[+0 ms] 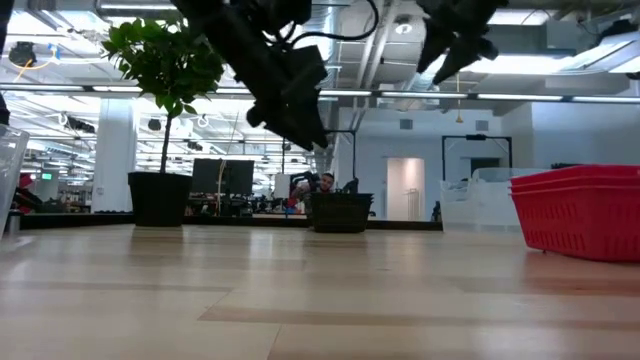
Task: Stack baskets by color
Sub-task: Stack the bottom transparent bin on top of the top transparent bin
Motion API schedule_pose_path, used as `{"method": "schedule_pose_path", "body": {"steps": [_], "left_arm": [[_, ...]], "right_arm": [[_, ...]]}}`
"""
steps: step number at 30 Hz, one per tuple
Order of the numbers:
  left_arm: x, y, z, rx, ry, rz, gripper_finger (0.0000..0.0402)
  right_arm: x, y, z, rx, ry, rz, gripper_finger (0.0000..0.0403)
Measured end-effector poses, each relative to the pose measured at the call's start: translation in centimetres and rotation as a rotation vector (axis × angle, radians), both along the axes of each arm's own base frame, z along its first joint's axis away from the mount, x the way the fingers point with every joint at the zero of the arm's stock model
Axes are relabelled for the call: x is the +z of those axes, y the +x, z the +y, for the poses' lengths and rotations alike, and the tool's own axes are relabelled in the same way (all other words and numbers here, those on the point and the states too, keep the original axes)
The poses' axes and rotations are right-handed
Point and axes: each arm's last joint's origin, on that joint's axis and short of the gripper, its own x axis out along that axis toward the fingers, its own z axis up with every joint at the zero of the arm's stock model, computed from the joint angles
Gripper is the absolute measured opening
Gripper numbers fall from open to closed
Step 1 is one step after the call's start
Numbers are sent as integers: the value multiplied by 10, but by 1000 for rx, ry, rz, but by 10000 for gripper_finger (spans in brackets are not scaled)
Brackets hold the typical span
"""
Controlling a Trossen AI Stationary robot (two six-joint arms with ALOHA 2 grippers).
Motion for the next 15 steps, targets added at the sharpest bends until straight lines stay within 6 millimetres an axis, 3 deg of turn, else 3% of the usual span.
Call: {"method": "schedule_pose_path", "body": {"steps": [7, 11, 15], "left_arm": [[23, -32, -19, -210, -139, 153, 208], [41, -51, -48, -350, -200, 168, 208], [54, -69, -80, -420, -233, 171, 208]], "right_arm": [[-31, -20, 46, 164, 32, 75, 255], [-54, -32, 71, 236, 7, 28, 255], [-66, -35, 92, 351, 0, -94, 255]]}}
